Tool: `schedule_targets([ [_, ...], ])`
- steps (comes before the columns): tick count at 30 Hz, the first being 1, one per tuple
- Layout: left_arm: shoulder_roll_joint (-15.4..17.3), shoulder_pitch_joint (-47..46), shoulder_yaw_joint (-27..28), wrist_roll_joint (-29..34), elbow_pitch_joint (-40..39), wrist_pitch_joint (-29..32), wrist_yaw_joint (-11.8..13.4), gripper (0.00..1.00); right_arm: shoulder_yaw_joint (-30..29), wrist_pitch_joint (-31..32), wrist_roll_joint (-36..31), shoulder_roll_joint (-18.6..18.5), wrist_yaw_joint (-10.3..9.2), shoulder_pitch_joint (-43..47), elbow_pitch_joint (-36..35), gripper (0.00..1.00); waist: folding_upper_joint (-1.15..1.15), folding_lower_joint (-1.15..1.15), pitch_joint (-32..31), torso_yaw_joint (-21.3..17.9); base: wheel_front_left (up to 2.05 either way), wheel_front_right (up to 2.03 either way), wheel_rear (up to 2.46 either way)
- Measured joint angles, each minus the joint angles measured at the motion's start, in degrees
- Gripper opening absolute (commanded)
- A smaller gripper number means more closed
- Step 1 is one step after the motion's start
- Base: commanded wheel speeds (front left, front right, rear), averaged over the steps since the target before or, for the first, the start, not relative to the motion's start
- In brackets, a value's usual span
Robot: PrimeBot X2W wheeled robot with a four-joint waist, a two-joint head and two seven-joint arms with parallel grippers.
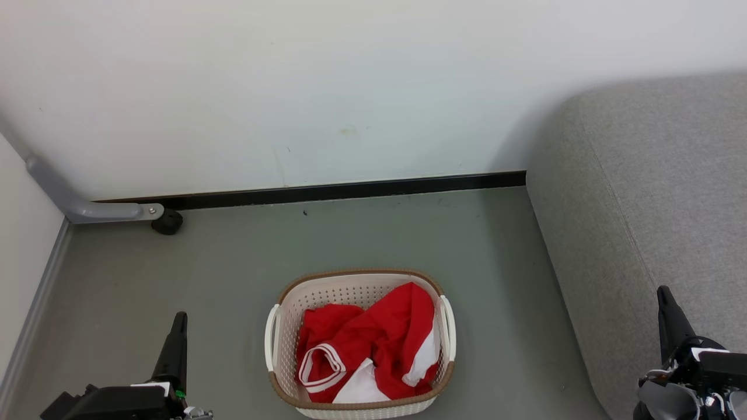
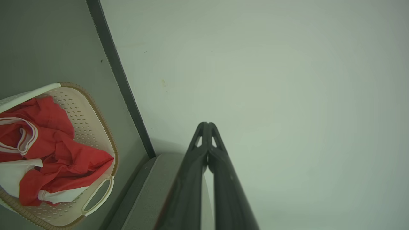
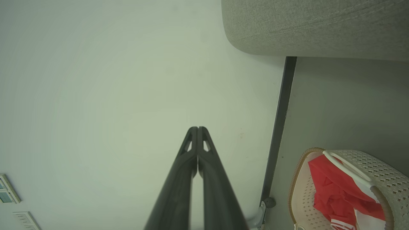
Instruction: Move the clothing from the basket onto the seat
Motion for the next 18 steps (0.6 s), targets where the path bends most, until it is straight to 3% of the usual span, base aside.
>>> schedule_targets([
  [11, 0.0, 0.0, 0.0, 0.0, 0.0, 0.0, 0.0, 0.00, 0.0, 0.0, 0.0, 0.0, 0.00, 0.0, 0.0, 0.00, 0.00, 0.00, 0.0, 0.0, 0.00, 0.00, 0.00],
  [12, 0.0, 0.0, 0.0, 0.0, 0.1, 0.0, 0.0, 1.00, 0.0, 0.0, 0.0, 0.0, -0.01, 0.0, 0.1, 1.00, 0.00, 0.00, 0.0, 0.0, 0.00, 0.00, 0.00],
  [18, -0.8, 2.9, -0.2, 0.0, 3.5, 0.0, 0.1, 1.00, 0.3, -0.1, 0.0, 1.2, -0.10, 2.5, 3.7, 1.00, 0.00, 0.00, 0.0, 0.0, 0.00, 0.00, 0.00],
])
